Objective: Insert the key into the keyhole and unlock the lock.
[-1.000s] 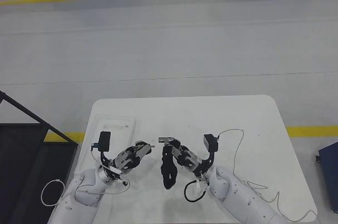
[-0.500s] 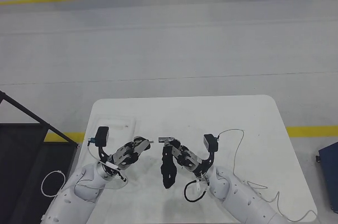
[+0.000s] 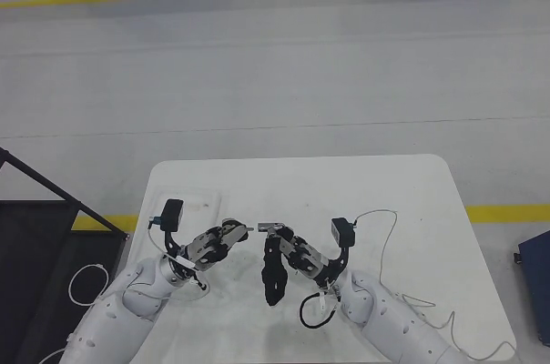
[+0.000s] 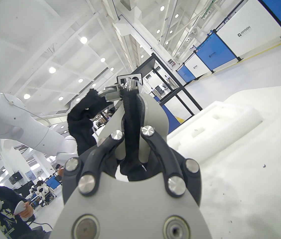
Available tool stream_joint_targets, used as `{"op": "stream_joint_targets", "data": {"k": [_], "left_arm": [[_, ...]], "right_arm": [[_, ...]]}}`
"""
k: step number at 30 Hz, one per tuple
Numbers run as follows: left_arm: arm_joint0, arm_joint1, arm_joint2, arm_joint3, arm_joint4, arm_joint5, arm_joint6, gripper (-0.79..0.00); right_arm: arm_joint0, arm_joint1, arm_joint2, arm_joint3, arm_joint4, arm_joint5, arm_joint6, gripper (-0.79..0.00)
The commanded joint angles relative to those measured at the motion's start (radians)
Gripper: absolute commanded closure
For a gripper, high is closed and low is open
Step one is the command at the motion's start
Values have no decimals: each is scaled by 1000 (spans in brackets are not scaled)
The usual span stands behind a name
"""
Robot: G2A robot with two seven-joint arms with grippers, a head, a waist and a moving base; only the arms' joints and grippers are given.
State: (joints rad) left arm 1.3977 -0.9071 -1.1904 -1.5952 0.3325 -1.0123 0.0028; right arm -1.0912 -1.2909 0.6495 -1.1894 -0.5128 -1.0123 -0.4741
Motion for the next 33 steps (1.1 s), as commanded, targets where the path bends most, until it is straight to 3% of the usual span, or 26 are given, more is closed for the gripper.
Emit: {"op": "stream_joint_targets", "data": {"k": [1, 19, 33], "left_arm": [[-5, 8, 12, 5, 13, 0, 24, 0], [-74, 73, 143, 31, 142, 0, 235, 0], [-167, 114, 261, 74, 213, 0, 386, 0]], "right_arm": [[0, 0, 0, 0, 0, 0, 0, 0], [0, 0, 0, 0, 0, 0, 0, 0], [0, 0, 0, 0, 0, 0, 0, 0]]}}
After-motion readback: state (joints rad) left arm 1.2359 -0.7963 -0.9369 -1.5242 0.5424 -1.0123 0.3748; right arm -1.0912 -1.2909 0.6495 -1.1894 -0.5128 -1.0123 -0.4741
